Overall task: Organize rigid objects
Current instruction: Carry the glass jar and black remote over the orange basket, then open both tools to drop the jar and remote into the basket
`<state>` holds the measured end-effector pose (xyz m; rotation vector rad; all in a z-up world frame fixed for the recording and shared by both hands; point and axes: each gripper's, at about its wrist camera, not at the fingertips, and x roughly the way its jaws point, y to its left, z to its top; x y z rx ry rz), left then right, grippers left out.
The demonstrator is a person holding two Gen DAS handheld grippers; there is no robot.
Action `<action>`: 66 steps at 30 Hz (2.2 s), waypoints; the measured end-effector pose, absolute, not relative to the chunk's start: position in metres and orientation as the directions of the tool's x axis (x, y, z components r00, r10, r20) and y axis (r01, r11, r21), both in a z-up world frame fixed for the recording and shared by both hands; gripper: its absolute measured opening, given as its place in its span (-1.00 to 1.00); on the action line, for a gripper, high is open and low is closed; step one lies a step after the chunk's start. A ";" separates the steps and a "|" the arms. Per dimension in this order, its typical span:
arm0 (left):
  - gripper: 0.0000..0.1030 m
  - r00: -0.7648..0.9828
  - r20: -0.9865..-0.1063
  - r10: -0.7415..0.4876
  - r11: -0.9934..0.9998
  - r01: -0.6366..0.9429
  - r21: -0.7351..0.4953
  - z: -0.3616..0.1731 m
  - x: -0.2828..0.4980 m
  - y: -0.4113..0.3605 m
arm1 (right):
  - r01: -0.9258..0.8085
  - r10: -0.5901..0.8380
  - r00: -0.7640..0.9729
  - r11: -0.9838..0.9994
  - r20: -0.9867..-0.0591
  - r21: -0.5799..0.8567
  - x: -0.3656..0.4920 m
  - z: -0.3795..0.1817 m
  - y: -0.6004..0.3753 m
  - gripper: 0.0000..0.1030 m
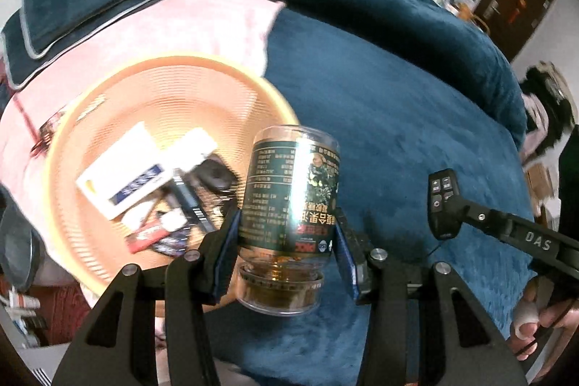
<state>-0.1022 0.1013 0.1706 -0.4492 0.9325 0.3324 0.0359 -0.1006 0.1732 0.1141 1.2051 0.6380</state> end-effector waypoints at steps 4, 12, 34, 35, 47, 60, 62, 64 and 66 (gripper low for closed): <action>-0.04 0.557 -0.823 0.110 0.829 -0.509 -0.233 0.172 -0.120 0.122 | -0.453 0.543 0.187 0.787 -0.818 0.419 0.028 0.181 -0.073 -0.75; -0.04 0.550 -0.820 0.158 0.784 -0.575 -0.234 0.176 -0.151 0.153 | -0.543 0.568 0.137 0.729 -0.812 0.418 0.009 0.188 -0.027 -0.75; -0.04 0.525 -0.831 0.186 0.714 -0.653 -0.252 0.176 -0.184 0.214 | -0.642 0.574 0.093 0.659 -0.813 0.392 -0.014 0.194 0.047 -0.75; -0.04 0.524 -0.832 0.185 0.716 -0.652 -0.251 0.176 -0.182 0.215 | -0.641 0.574 0.094 0.660 -0.813 0.392 -0.014 0.194 0.048 -0.75; 0.99 0.514 -0.837 0.190 0.712 -0.659 -0.243 0.176 -0.181 0.215 | -0.617 0.562 0.110 0.686 -0.820 0.386 -0.008 0.192 0.046 0.99; 0.99 0.500 -0.840 0.210 0.705 -0.673 -0.224 0.181 -0.189 0.212 | -0.668 0.528 0.175 0.684 -0.831 0.294 -0.022 0.199 0.040 0.99; 0.99 0.498 -0.842 0.208 0.705 -0.673 -0.224 0.181 -0.191 0.212 | -0.678 0.524 0.183 0.680 -0.832 0.279 -0.025 0.199 0.039 0.99; 0.99 0.497 -0.843 0.204 0.705 -0.673 -0.226 0.180 -0.193 0.211 | -0.685 0.517 0.194 0.680 -0.833 0.263 -0.028 0.199 0.038 0.99; 0.99 0.500 -0.844 0.195 0.705 -0.669 -0.234 0.179 -0.195 0.210 | -0.688 0.513 0.203 0.680 -0.834 0.251 -0.031 0.199 0.036 0.99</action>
